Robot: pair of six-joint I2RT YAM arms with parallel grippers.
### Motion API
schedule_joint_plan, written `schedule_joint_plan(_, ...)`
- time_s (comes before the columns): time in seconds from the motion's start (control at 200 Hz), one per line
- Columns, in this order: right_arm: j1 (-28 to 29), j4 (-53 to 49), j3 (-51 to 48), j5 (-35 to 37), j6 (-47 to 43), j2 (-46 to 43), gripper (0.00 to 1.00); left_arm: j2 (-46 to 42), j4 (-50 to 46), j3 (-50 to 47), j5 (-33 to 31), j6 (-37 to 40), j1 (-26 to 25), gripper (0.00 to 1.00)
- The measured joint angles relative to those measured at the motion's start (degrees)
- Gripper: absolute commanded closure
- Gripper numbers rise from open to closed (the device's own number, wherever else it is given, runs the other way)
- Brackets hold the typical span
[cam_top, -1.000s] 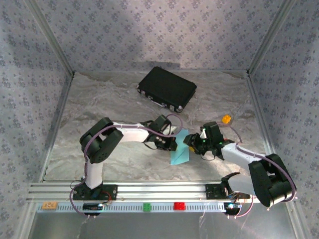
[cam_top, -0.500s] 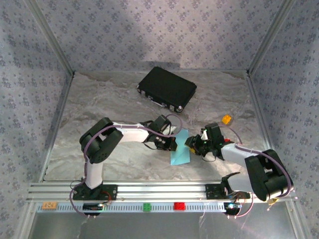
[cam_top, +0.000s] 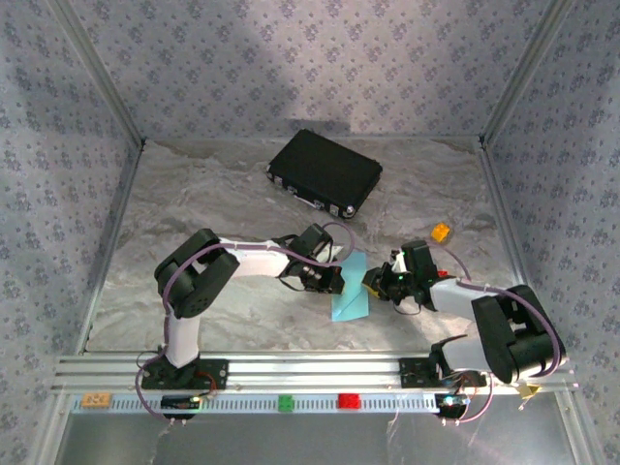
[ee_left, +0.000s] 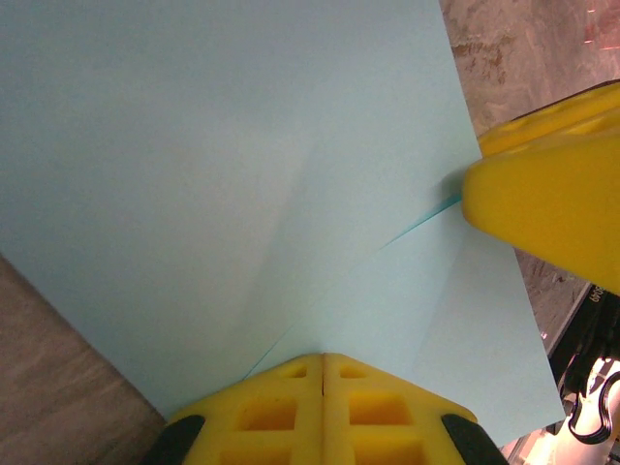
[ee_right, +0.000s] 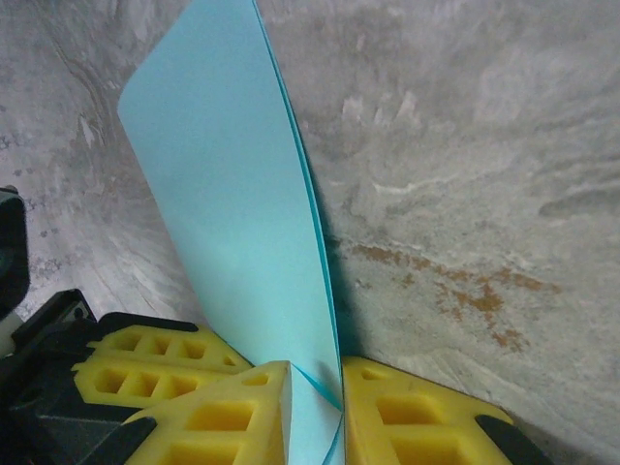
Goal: Fold a paper plane with a square sheet of paper (pick it up from the middle)
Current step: Turn over the paper at the center of the table.
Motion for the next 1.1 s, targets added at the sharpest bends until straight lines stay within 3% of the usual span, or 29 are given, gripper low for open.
schedule_joint_plan(0.225, -0.2, 0.3, -0.1, -0.3, -0.7, 0.2, 0.88, -0.1, 0.1, -0.1, 0.0, -0.2, 0.0, 0.96)
schedule_joint_plan(0.535, -0.4, -1.5, -0.2, -0.6, -2.3, -4.3, 0.95, -4.2, -0.1, -2.9, -1.8, -1.7, 0.0, 0.80)
schedule_joint_plan(1.099, 4.2, -30.6, 9.8, 12.6, -10.4, -25.5, 0.95, -21.6, -1.9, -8.7, -17.4, -1.2, 0.0, 0.75)
